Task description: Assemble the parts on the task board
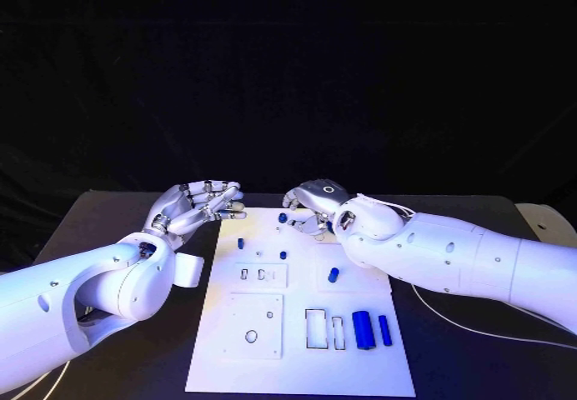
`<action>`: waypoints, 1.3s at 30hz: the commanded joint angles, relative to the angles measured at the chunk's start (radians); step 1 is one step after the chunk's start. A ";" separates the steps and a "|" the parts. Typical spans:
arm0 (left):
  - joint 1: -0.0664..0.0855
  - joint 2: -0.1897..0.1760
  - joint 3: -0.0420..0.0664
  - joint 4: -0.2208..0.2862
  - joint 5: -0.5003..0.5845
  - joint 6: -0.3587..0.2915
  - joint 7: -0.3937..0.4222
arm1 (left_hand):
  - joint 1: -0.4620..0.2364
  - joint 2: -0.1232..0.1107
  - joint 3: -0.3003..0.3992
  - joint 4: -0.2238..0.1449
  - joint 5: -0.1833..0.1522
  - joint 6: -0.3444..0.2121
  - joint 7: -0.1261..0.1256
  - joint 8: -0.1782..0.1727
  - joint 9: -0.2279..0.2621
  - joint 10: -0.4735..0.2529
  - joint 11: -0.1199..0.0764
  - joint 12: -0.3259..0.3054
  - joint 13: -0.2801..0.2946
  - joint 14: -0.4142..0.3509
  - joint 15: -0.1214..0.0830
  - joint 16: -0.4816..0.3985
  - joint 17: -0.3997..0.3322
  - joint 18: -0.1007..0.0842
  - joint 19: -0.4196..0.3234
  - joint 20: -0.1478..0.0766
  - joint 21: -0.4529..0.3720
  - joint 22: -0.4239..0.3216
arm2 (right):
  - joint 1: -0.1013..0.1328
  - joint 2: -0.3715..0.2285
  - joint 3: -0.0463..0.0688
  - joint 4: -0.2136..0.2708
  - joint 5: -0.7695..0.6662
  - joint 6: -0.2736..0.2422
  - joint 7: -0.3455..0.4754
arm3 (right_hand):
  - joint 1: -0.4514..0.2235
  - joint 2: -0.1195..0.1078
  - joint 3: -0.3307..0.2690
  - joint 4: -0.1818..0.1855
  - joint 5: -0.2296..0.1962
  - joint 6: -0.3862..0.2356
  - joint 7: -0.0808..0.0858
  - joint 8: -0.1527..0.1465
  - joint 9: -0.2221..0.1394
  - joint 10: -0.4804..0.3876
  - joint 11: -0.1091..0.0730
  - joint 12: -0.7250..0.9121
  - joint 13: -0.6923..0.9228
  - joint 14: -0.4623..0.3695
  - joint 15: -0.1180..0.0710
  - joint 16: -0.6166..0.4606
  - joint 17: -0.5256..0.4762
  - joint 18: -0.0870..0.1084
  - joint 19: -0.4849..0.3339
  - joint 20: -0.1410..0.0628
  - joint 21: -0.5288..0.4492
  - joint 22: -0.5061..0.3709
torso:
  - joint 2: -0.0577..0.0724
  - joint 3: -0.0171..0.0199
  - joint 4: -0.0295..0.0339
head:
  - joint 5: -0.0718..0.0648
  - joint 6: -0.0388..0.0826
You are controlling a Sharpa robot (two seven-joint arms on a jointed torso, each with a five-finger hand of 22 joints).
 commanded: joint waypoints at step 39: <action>0.001 0.006 0.001 -0.019 0.003 0.036 -0.001 | -0.003 -0.007 0.005 -0.001 -0.001 -0.003 0.023 -0.005 -0.001 0.000 0.005 -0.003 -0.001 0.006 0.004 -0.007 0.001 0.006 0.004 0.001 -0.007 -0.002 | 0.013 -0.257 0.013 0.130 0.333 0.184 -0.057 | 0.036 -0.003 -0.235 0.092 0.073 -0.100 -0.011 0.118 0.061 0.378 -0.031 1.342 1.300 0.089 -0.023 0.134 0.248 -0.065 0.164 -0.021 0.208 0.315 | -0.005 -0.0009 -0.0183 | -0.008 -0.005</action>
